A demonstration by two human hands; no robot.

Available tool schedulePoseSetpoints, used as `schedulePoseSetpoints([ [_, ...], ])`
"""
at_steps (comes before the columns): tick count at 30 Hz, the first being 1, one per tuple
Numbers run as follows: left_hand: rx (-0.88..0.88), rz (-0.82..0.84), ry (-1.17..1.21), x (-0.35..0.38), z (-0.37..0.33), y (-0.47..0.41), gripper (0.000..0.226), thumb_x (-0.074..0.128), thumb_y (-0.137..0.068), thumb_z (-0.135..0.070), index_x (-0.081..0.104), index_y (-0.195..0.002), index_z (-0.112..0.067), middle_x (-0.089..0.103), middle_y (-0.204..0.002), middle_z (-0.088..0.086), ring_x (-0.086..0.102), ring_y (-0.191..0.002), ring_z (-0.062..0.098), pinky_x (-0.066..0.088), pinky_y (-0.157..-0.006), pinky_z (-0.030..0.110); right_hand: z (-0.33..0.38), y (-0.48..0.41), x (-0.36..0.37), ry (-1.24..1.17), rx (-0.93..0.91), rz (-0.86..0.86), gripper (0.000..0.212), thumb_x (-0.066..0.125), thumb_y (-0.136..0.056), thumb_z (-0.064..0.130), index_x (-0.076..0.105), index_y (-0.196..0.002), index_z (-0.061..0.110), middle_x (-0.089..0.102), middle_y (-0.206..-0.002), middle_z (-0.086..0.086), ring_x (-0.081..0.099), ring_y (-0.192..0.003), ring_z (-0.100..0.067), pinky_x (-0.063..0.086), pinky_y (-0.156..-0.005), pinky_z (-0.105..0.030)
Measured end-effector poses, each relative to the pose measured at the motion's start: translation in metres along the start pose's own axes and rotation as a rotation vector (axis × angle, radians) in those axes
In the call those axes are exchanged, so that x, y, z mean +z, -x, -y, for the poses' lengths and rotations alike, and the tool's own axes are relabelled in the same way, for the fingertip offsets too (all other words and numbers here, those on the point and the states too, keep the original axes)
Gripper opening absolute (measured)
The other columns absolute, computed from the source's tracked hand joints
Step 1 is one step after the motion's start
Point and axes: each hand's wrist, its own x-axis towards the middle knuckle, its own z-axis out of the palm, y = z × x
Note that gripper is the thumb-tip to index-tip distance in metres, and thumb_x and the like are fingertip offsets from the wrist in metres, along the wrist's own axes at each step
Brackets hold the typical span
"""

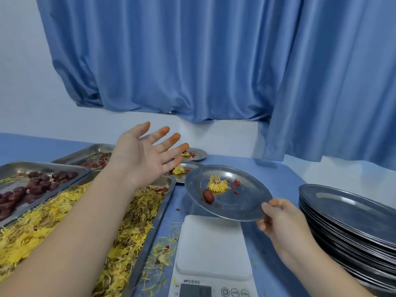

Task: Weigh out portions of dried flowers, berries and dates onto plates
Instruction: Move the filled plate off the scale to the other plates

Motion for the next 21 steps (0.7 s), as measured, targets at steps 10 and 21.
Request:
schedulePoseSetpoints([
  [10,-0.05,0.172,0.073,0.003,-0.001,-0.015,0.036,0.043,-0.097,-0.042,0.062,-0.112,-0.016,0.071,-0.115,0.011,0.066,-0.107,0.04,0.047,-0.088,0.047,-0.014,-0.083,0.017,0.051,0.088,-0.24,0.01,0.048,-0.094,-0.001,0.05,-0.087,0.006,0.057,-0.077,-0.013,0.052,-0.055,-0.02,0.049,-0.04,-0.02],
  [21,-0.068,0.219,0.087,-0.012,-0.006,-0.02,0.036,0.044,-0.095,-0.041,0.065,-0.107,-0.016,0.071,-0.114,0.013,0.067,-0.105,0.04,0.048,-0.082,0.046,-0.045,-0.176,0.037,-0.005,0.225,-0.336,0.016,0.045,-0.092,-0.01,0.05,-0.105,-0.002,0.057,-0.104,-0.017,0.061,-0.069,-0.027,0.055,-0.046,-0.023],
])
